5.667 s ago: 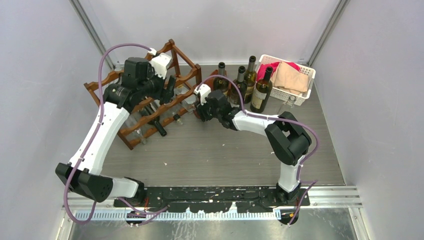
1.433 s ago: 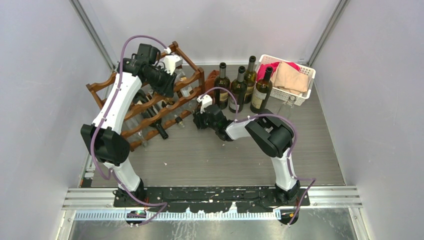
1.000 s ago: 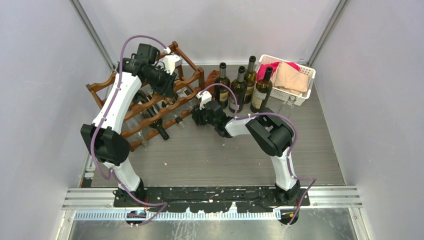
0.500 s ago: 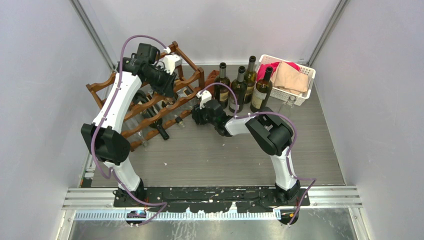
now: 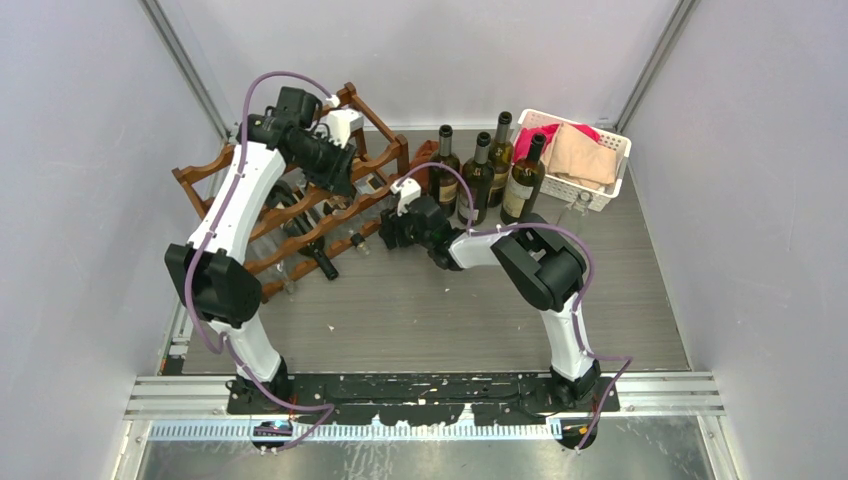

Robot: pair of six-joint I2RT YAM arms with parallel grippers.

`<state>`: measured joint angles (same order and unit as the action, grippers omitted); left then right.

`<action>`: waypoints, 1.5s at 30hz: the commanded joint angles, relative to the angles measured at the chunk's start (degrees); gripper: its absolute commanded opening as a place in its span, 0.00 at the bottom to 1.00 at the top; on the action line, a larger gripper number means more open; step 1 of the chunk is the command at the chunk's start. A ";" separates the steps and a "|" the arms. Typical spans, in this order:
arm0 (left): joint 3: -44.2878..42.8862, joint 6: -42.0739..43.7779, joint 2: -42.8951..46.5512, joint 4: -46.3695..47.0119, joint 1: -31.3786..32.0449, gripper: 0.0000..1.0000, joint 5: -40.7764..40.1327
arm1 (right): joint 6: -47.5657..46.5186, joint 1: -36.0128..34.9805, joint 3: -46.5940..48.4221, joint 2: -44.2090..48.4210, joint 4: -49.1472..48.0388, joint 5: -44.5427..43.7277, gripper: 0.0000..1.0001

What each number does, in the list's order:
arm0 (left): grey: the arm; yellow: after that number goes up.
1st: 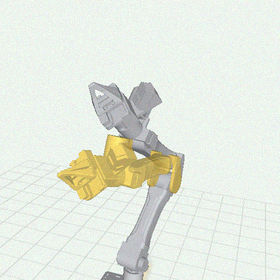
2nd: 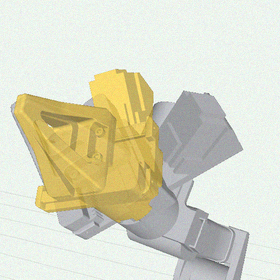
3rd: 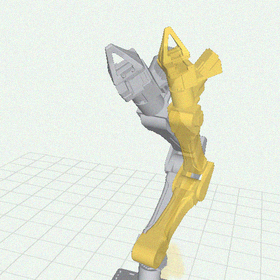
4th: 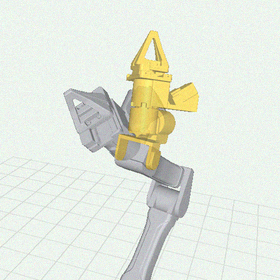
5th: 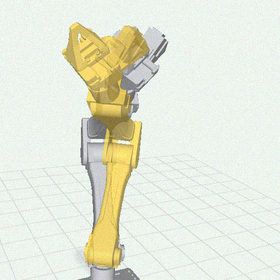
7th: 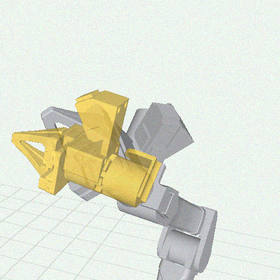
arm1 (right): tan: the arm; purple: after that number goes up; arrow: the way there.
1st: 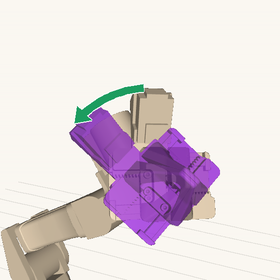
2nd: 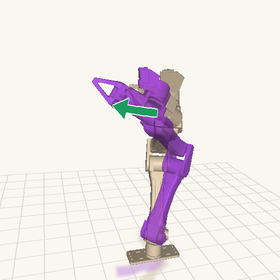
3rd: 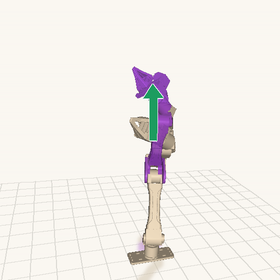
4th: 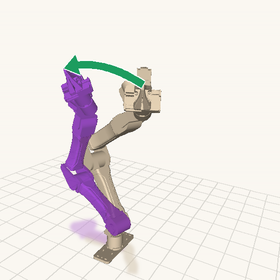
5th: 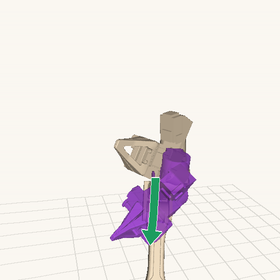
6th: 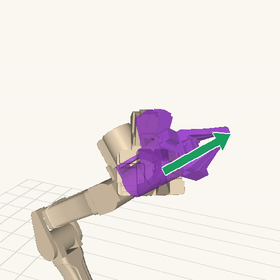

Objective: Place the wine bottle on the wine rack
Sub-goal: Place the wine bottle in the wine rack.

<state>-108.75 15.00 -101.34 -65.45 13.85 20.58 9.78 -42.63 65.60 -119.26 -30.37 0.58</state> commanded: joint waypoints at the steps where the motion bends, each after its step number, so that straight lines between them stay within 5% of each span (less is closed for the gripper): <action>1: -1.61 -4.08 -0.85 1.19 -0.22 0.43 0.25 | -1.72 0.24 2.27 3.40 -2.07 2.07 0.70; 7: -2.07 -5.67 0.41 3.06 -0.22 0.59 -0.69 | -2.27 0.52 1.19 9.24 5.12 7.54 0.85; 21: -1.46 -12.12 7.38 9.90 -0.22 0.65 -3.52 | -10.14 0.51 -1.76 22.80 23.01 21.87 0.85; 34: 19.68 -28.05 27.88 36.87 -1.00 0.94 -3.00 | -24.52 5.52 5.21 35.59 56.77 34.10 0.93; 45: 29.19 -40.33 37.78 46.12 -1.19 0.98 3.60 | -35.62 10.59 13.69 44.60 70.54 31.42 0.98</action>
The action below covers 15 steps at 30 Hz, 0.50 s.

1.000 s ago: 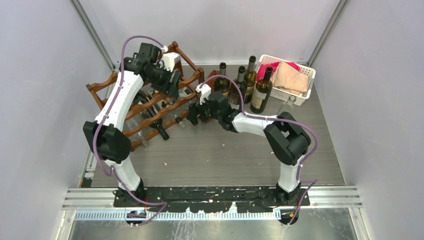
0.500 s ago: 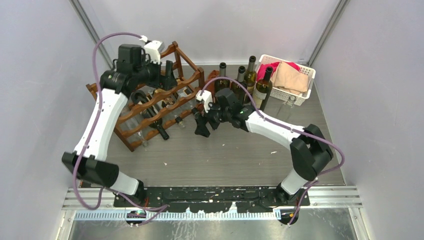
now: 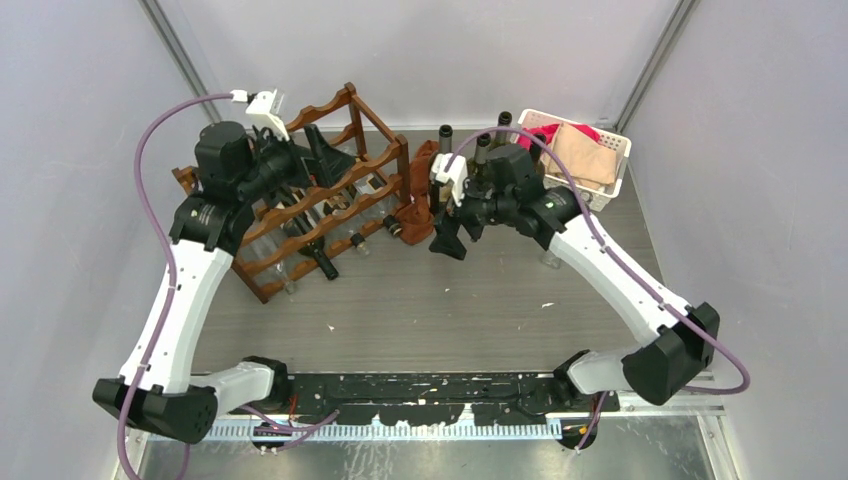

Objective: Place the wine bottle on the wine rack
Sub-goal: Place the wine bottle in the wine rack.

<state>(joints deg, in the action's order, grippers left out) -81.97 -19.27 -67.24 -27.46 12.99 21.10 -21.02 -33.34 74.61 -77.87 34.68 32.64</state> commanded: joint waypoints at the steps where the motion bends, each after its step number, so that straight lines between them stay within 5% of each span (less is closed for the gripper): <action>1: 3.13 -6.96 4.35 8.92 -0.34 0.98 3.17 | -5.05 1.93 5.26 3.71 6.28 -1.03 0.99; 15: 11.39 -20.95 8.03 21.00 -0.34 0.99 7.62 | -4.04 10.11 10.95 10.91 11.93 -3.39 1.00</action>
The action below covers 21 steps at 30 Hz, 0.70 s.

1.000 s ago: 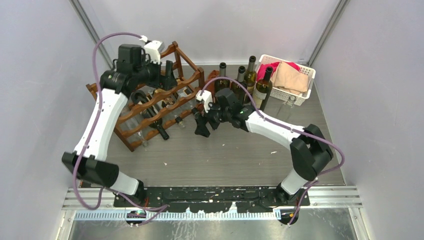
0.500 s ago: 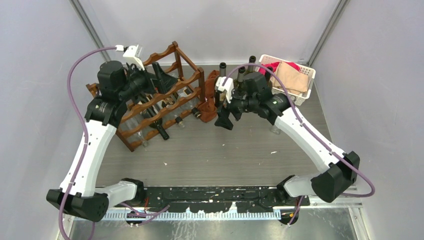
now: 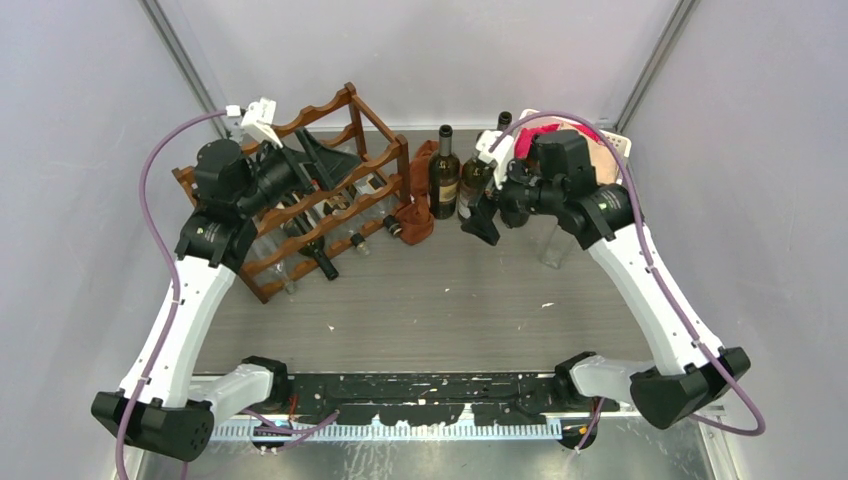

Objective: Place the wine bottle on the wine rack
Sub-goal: Place the wine bottle in the wine rack.

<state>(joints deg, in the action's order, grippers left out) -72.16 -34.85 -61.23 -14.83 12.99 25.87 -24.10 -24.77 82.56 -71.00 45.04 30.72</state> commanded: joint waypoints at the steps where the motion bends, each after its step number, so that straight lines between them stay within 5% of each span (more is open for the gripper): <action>1: 2.13 -6.11 2.12 9.47 -0.34 0.99 3.10 | -1.44 2.16 3.10 4.67 1.98 -2.05 1.00; 14: 3.61 -15.84 -0.99 15.95 1.66 0.92 9.71 | -1.59 11.30 5.47 6.26 5.76 -21.20 1.00; 21: -2.39 -0.67 -2.58 -0.91 15.00 0.90 0.53 | -1.25 22.81 8.98 2.41 9.40 -21.14 1.00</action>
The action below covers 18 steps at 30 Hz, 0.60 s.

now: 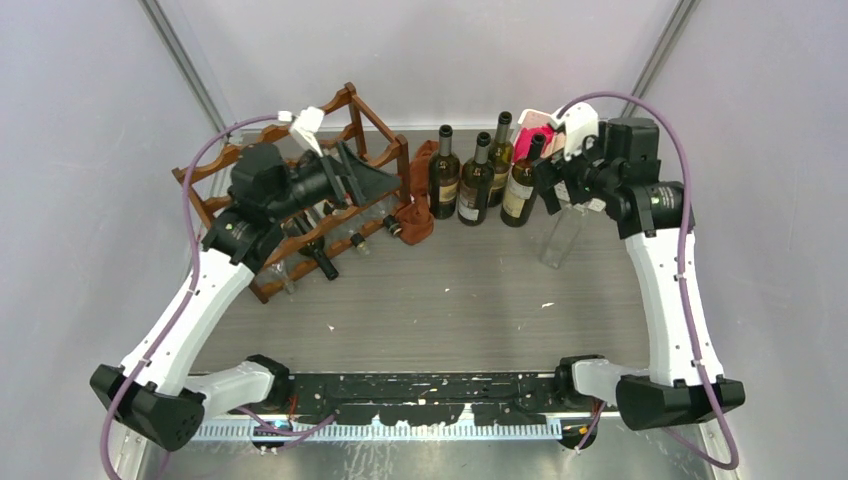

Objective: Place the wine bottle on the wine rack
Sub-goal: Place the wine bottle in the wine rack.

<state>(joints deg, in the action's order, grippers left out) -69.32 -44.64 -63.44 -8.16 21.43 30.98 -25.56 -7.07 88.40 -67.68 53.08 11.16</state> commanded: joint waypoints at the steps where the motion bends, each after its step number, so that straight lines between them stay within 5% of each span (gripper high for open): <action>1: -5.74 10.45 -0.59 -9.20 8.35 0.90 -5.84 | 0.00 6.21 3.29 -1.14 1.24 -1.16 1.00; 8: -4.39 11.93 0.17 -13.77 12.93 0.87 -10.34 | -1.34 14.96 7.70 -6.92 6.29 1.64 1.00; 18: 1.73 9.21 5.34 -11.96 13.01 0.87 -11.30 | -3.58 15.38 7.45 -13.61 10.65 1.06 0.89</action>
<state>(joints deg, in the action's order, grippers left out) -68.14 -35.20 -60.73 -21.71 34.24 20.67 -28.58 8.32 94.06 -79.35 62.26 11.27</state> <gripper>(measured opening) 0.869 0.911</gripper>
